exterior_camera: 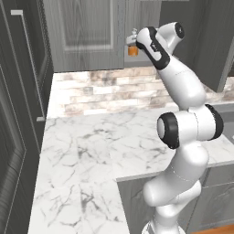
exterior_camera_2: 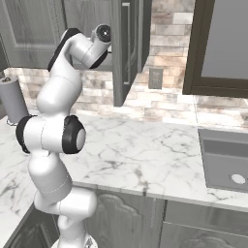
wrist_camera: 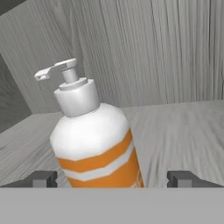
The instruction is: Open the cabinet. Pick the soap dispenser and place it next to the sink. Then close the cabinet.
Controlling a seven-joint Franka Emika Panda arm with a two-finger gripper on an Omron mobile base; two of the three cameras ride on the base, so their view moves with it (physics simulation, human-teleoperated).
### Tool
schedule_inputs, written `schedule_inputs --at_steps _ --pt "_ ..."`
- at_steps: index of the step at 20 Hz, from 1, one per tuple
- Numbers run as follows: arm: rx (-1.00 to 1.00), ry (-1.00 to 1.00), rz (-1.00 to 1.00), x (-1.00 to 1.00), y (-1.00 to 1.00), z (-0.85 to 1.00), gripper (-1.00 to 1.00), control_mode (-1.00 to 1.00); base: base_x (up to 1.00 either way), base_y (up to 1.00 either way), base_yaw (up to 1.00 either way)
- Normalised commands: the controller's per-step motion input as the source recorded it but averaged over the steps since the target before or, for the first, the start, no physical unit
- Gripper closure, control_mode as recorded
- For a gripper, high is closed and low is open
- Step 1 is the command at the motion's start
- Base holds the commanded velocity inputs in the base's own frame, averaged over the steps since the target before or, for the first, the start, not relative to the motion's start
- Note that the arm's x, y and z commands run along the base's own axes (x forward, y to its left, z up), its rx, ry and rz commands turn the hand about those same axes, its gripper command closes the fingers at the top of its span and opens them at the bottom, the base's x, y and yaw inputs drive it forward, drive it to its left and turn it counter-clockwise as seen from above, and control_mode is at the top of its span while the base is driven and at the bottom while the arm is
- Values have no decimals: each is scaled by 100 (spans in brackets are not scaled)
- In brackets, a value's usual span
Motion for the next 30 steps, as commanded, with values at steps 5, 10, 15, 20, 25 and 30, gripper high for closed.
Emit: schedule_inputs --at_steps 5,10,15,20,25,30 --pt "0 0 0 0 0 0 -100 -100 0 0 0" --pt "0 0 0 0 0 0 -100 -100 0 0 0" --pt "0 0 0 20 2 -2 -100 -100 0 0 0" --pt "0 0 0 12 8 0 -100 -100 0 0 0" --pt "0 0 0 0 3 0 -100 -100 0 0 0" --pt "0 0 0 0 0 0 100 -100 0 0 0"
